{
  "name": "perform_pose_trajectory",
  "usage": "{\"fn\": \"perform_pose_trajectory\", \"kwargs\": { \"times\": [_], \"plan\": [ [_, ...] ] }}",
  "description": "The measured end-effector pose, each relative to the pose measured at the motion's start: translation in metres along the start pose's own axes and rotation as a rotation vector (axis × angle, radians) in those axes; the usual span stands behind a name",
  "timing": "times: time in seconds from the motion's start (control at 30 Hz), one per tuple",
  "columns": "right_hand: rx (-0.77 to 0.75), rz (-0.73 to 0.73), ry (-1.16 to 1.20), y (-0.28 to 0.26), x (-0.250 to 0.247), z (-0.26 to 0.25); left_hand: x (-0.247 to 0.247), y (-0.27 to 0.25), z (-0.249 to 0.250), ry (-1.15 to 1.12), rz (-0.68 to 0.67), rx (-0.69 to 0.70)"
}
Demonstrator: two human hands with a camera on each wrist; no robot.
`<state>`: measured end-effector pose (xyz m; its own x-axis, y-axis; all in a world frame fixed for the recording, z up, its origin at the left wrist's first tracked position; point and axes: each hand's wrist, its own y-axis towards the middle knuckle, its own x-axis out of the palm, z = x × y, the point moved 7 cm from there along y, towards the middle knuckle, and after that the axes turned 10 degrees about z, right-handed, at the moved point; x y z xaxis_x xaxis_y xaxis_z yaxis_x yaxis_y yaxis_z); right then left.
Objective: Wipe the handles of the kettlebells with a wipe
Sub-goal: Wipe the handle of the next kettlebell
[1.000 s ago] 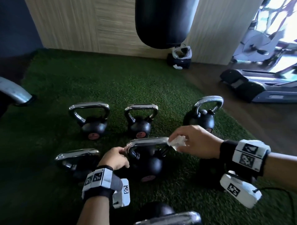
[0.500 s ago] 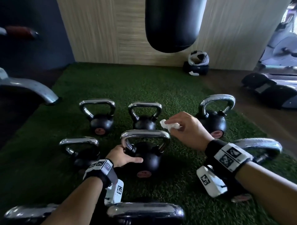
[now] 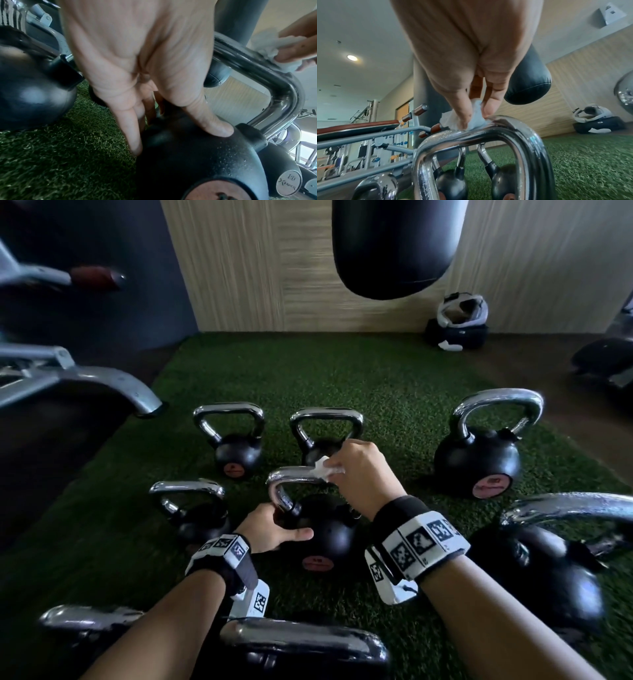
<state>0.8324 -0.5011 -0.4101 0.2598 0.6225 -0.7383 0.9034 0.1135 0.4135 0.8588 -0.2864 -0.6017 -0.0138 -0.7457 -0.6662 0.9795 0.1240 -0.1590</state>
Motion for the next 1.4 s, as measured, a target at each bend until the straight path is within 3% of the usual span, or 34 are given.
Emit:
{"fn": "perform_pose_trajectory", "kwargs": {
  "times": [0.13, 0.3, 0.43, 0.53, 0.7, 0.83, 1.03, 1.17, 1.27, 1.4],
  "plan": [
    [0.073, 0.092, -0.048, -0.005, -0.011, 0.015, -0.001, 0.001, 0.001, 0.028, -0.021, 0.008],
    [0.086, 0.063, -0.028, 0.001, -0.008, 0.003, -0.001, 0.002, -0.001, 0.047, -0.024, 0.013],
    [0.266, 0.112, -0.041, -0.007, -0.016, 0.037, -0.003, -0.005, 0.009, 0.033, -0.034, 0.038],
    [0.354, 0.085, -0.023, -0.013, -0.025, 0.066, -0.004, -0.007, 0.007, 0.065, -0.020, 0.024],
    [0.360, 0.043, 0.062, -0.020, -0.027, 0.085, -0.002, -0.004, 0.002, 0.071, -0.012, 0.020],
    [0.469, -0.049, 0.095, -0.039, -0.002, 0.104, -0.003, -0.009, 0.010, 0.052, -0.031, 0.037],
    [0.556, -0.042, 0.239, -0.043, 0.013, 0.120, -0.003, -0.008, 0.010, 0.052, -0.035, 0.059],
    [0.630, -0.115, 0.353, -0.059, 0.044, 0.131, -0.004, -0.010, 0.011, 0.070, -0.034, 0.036],
    [0.614, -0.114, 0.421, -0.067, 0.054, 0.143, -0.007, -0.017, 0.020, 0.141, -0.024, 0.013],
    [0.572, -0.160, 0.453, -0.068, 0.027, 0.131, -0.027, -0.030, 0.035, 0.294, -0.019, -0.032]
  ]
}}
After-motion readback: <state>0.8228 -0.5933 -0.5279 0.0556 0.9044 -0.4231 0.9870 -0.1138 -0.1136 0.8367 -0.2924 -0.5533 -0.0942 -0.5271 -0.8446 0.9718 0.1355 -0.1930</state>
